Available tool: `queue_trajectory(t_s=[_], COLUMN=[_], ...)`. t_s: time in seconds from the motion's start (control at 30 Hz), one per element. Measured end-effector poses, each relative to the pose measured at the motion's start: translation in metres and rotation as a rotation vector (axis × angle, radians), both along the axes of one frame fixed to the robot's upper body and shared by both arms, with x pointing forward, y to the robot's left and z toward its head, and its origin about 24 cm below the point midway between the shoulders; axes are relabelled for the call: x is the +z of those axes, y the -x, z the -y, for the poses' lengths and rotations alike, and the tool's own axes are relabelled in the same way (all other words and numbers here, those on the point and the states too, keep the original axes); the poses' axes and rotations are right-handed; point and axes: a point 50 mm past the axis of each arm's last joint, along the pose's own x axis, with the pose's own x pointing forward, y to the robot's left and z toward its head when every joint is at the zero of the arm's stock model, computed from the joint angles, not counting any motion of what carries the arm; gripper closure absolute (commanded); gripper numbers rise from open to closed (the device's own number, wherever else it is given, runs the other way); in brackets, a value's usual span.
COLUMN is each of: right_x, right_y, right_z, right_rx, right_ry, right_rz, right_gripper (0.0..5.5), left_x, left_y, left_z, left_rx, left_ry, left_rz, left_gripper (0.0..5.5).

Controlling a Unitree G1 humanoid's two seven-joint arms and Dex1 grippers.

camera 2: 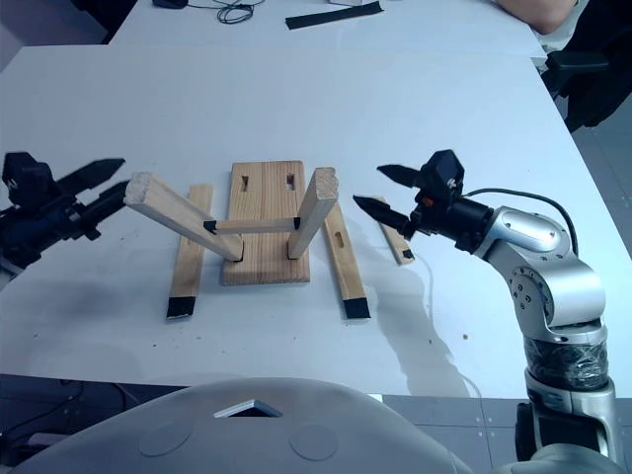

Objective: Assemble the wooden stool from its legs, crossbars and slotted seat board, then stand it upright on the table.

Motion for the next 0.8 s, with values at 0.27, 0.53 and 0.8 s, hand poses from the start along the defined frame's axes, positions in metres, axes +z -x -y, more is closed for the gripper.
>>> queue_trajectory(t_s=[0.27, 0.53, 0.8], right_x=[0.081, 0.104, 0.114], right_y=[-0.024, -0.006, 0.003], right_z=[-0.030, -0.071, -0.087], right_rx=[-0.170, 0.001, 0.123], right_ry=[-0.270, -0.353, -0.374], right_rz=[0.275, 0.281, 0.243], right_gripper=[1.90, 1.90, 1.90], left_x=[0.051, 0.069, 0.085], left_y=[-0.017, -0.008, 0.002], left_z=[0.042, 0.076, 0.080], left_rx=[0.059, -0.088, -0.201], left_ry=[0.032, 0.150, 0.219], left_rz=[0.162, 0.151, 0.125], left_gripper=[2.66, 2.13, 2.13])
